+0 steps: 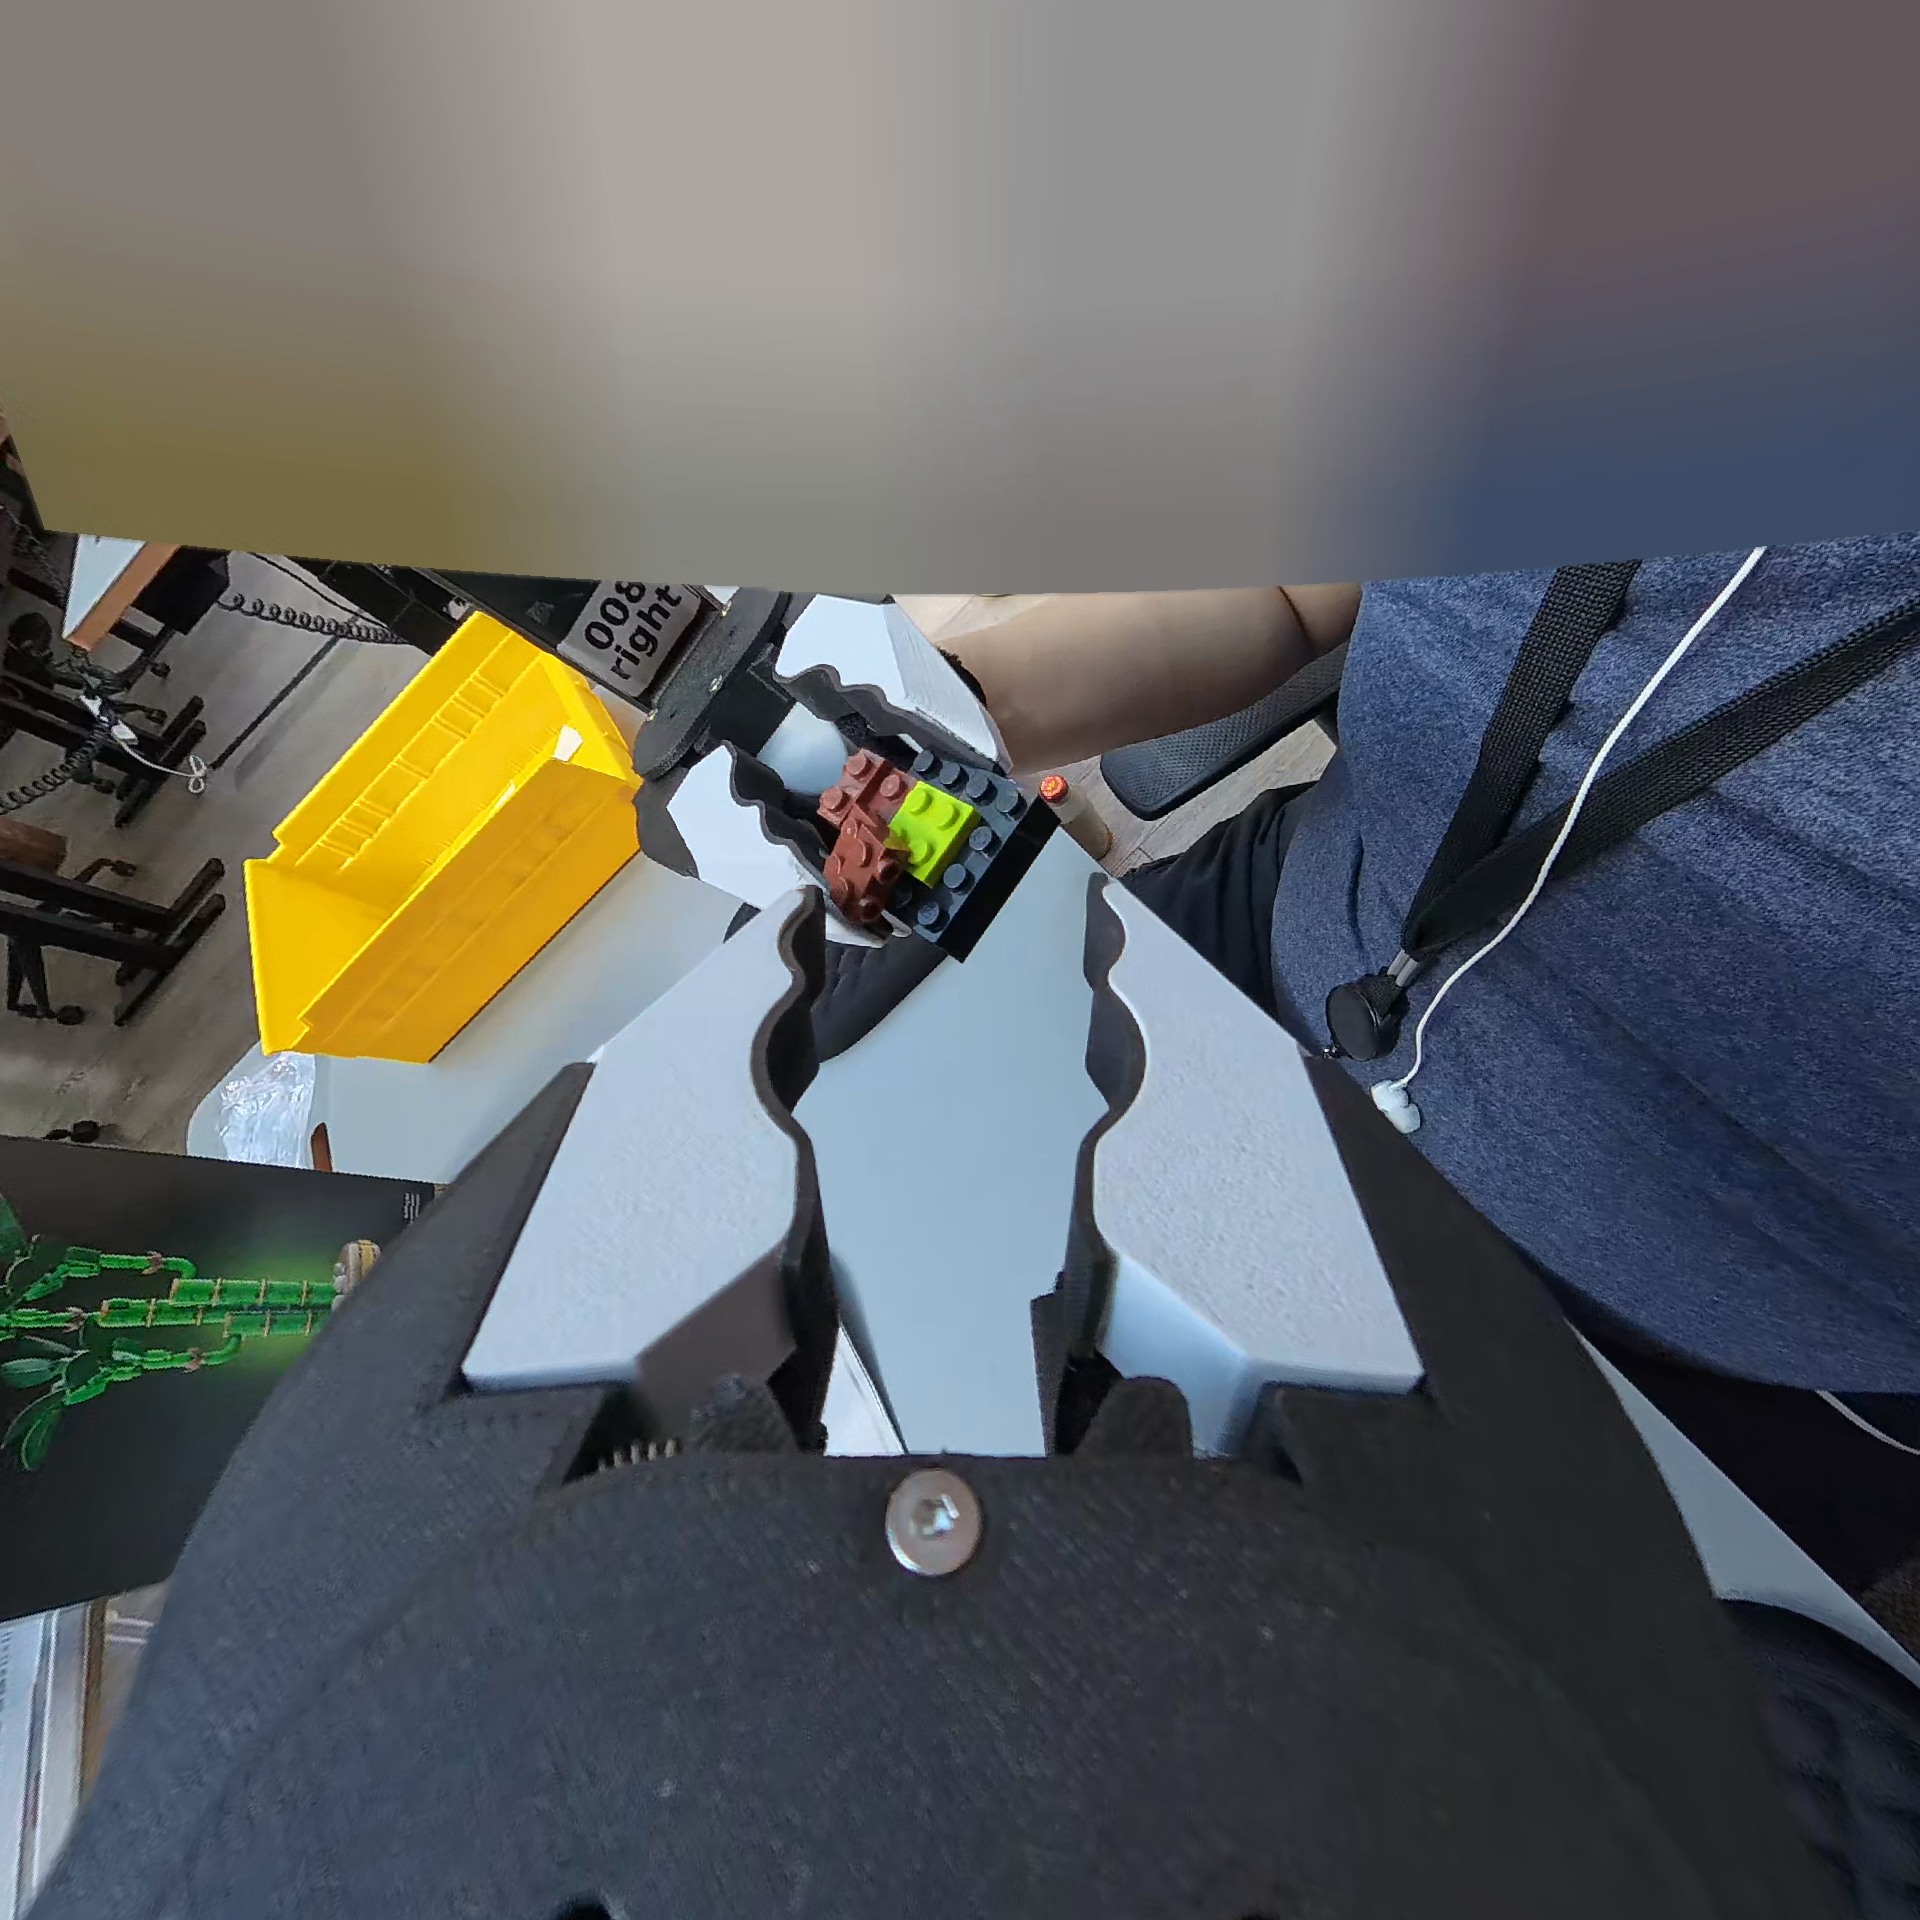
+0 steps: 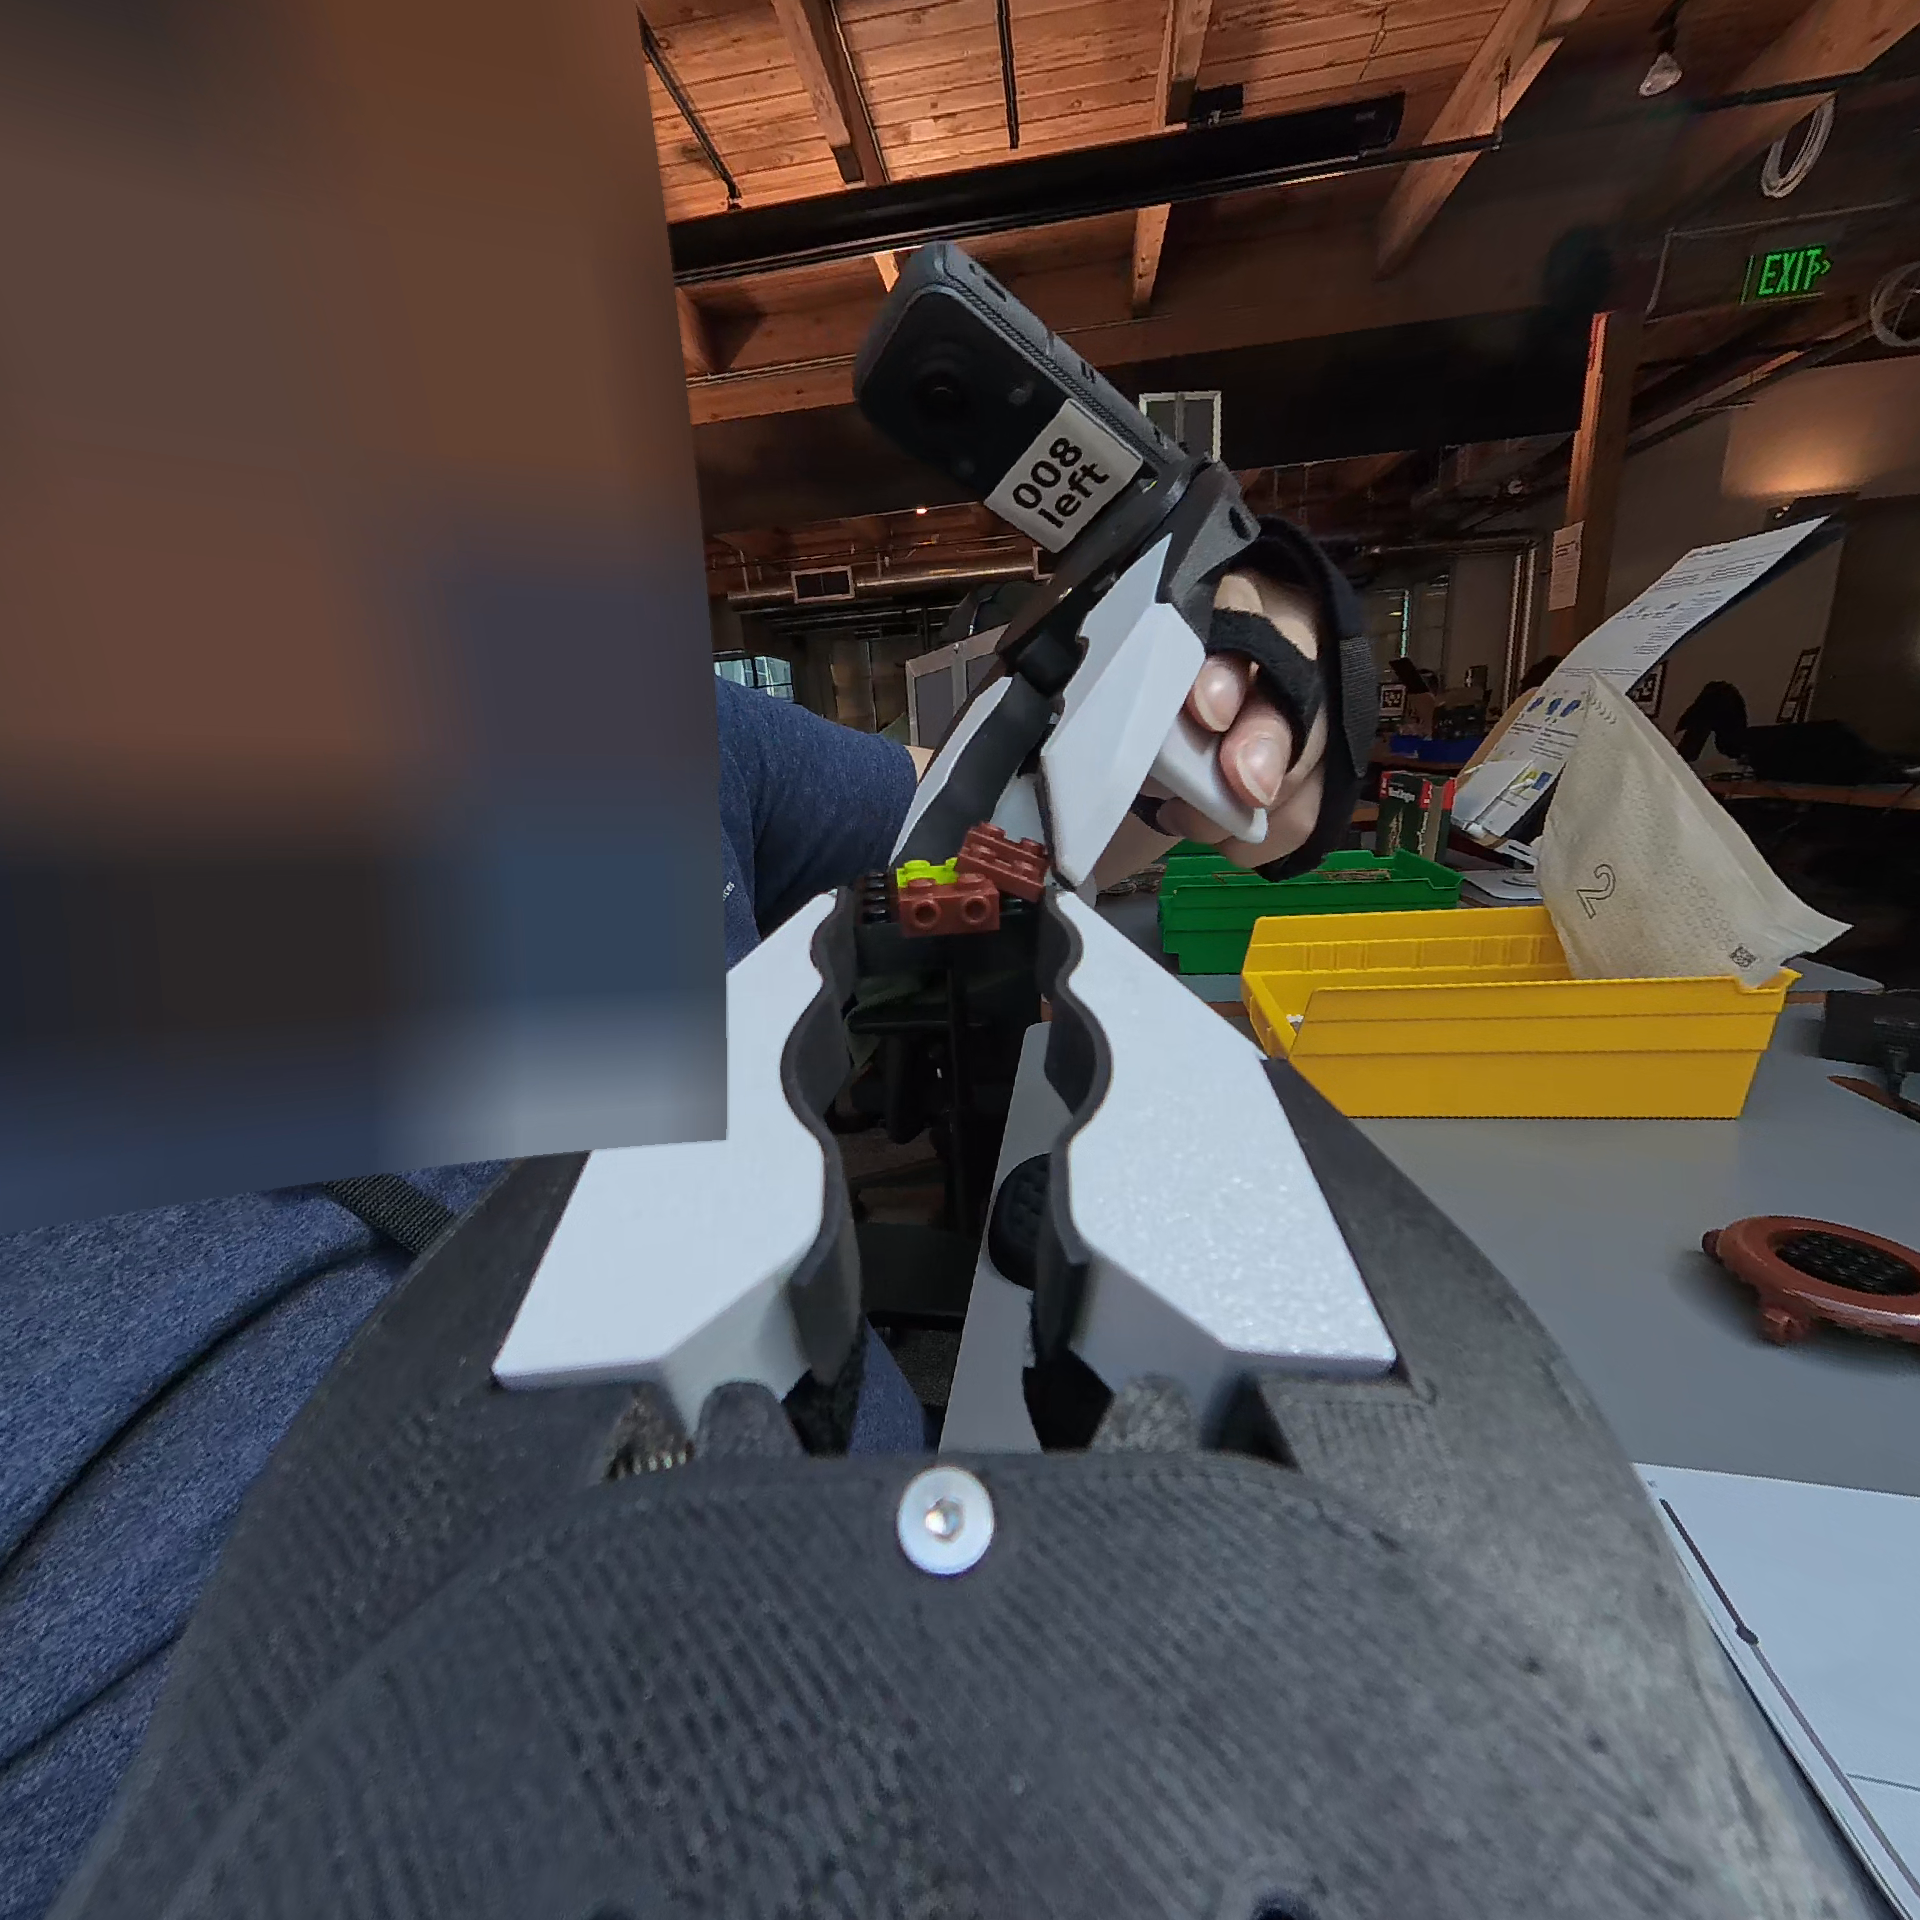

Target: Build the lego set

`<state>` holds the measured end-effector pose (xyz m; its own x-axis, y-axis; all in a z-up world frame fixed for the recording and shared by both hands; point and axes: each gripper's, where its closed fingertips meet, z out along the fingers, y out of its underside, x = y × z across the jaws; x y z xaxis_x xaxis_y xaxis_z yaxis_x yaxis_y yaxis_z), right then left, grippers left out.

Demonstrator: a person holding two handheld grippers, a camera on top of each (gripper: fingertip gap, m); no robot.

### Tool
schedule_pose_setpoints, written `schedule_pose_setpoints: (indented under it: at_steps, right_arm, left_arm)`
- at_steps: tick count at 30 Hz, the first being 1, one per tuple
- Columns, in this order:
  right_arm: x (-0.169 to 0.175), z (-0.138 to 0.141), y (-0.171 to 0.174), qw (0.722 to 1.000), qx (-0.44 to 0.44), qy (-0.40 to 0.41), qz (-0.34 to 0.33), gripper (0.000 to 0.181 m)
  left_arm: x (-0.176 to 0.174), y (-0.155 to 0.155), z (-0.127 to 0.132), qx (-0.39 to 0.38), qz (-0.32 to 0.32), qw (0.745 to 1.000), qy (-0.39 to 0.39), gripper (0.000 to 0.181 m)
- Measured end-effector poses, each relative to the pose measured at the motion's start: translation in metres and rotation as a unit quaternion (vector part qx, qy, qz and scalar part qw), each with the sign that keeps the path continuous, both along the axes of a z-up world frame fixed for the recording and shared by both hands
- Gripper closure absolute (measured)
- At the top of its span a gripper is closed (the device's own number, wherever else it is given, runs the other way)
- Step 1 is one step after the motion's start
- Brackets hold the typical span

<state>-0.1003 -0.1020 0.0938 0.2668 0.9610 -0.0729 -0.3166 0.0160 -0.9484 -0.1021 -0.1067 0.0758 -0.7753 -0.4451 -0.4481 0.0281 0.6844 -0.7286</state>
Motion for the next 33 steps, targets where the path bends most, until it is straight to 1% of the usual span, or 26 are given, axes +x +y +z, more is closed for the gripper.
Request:
schedule_pose_setpoints:
  at_steps: [1,3,10,16,33]
  right_arm:
    - [0.0001,-0.0003,0.0006,1.000,-0.001,0.000,-0.001,0.149]
    - [0.0009,-0.0001,0.0016,1.000,-0.001,0.003,-0.002,0.149]
    - [0.0013,-0.0017,0.0049,1.000,-0.007,0.008,-0.003,0.148]
    - [0.0015,-0.0024,0.0066,1.000,-0.016,0.012,-0.001,0.148]
    - [-0.0028,-0.0061,0.0099,0.999,-0.031,0.003,0.008,0.149]
  left_arm:
    - [0.0003,-0.0002,0.0007,0.000,0.001,1.000,-0.004,0.134]
    - [0.0014,0.0000,0.0036,-0.001,0.004,1.000,-0.015,0.138]
    - [0.0034,0.0026,0.0026,0.005,0.018,1.000,-0.017,0.141]
    - [0.0053,0.0040,0.0007,0.035,0.023,0.998,-0.037,0.142]
    - [-0.0016,0.0028,0.0004,0.047,0.015,0.998,-0.028,0.145]
